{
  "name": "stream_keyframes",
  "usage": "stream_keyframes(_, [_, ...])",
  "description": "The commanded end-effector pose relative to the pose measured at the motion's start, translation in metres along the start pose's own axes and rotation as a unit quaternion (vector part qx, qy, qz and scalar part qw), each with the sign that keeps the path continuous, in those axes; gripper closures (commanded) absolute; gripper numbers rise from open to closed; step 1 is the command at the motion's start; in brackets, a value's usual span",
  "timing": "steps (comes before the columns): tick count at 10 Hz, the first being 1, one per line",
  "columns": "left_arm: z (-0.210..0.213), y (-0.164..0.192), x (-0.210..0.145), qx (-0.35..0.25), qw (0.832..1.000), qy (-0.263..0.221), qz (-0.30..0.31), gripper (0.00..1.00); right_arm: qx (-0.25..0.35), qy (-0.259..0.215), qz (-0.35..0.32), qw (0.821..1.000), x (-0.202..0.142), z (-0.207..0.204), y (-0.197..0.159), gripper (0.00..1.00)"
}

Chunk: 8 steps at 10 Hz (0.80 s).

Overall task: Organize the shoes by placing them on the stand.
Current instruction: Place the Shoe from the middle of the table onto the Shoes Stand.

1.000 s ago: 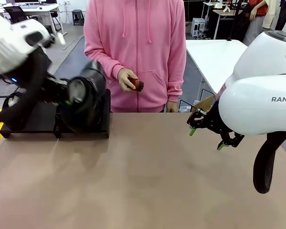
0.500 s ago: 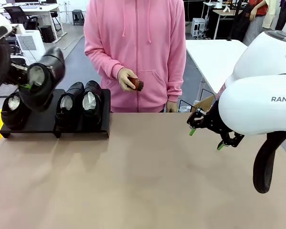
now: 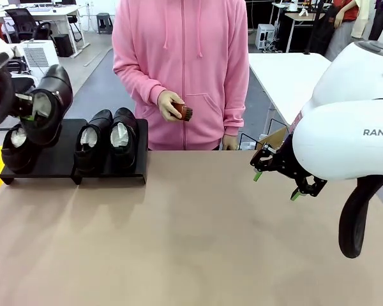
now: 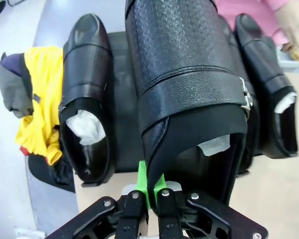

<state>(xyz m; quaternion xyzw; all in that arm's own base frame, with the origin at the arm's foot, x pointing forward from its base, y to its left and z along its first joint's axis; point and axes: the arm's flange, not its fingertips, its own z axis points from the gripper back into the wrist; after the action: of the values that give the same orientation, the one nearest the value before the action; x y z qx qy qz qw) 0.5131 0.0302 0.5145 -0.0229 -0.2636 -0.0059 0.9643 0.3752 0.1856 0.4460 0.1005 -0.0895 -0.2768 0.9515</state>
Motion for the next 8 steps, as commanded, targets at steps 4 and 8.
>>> stream_keyframes(4, [-0.043,0.004,0.001,0.022,0.999,0.024,0.011,1.0,0.012,0.006,0.007,1.0,0.003,0.0,0.001,0.0])
stream_keyframes(8, [-0.071,0.0,-0.001,0.03,0.999,0.036,0.021,1.0,0.012,0.006,0.007,1.0,0.003,0.0,0.001,0.0])
